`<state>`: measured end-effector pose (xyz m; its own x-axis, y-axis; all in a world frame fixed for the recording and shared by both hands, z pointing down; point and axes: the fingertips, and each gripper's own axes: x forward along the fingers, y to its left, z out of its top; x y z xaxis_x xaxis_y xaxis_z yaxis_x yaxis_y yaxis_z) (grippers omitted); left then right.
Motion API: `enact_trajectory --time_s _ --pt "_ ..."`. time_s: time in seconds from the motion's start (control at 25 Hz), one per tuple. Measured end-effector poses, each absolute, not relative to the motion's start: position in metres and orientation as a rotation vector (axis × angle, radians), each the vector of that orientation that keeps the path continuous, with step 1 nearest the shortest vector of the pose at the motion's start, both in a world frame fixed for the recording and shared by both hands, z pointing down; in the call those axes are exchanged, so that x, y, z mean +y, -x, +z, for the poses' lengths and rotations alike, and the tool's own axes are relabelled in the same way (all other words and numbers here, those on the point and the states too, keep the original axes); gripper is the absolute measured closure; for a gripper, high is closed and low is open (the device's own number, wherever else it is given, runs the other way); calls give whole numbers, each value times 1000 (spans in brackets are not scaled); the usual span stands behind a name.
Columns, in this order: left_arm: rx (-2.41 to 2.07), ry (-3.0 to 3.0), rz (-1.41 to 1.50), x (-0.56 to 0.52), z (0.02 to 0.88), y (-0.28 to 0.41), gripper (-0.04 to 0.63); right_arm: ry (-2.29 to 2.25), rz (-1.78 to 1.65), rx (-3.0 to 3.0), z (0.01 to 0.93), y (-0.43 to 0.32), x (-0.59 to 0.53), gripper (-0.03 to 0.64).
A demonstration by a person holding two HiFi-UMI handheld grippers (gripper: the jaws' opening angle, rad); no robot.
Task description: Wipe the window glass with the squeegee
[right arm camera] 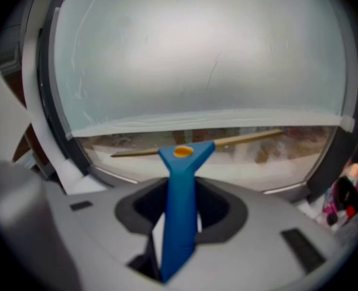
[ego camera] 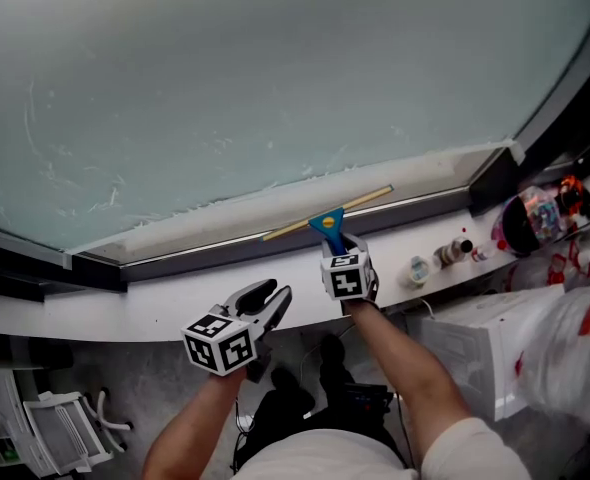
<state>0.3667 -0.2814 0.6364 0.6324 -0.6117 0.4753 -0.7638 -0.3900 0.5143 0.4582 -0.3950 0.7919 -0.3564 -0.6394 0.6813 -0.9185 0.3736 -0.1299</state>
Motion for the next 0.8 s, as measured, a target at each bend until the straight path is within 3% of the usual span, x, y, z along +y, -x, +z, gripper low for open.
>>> enact_trajectory --time_s 0.8 --pt "-1090 -2258 48 -139 567 -311 439 -1412 619 -2139 670 -460 -229 470"
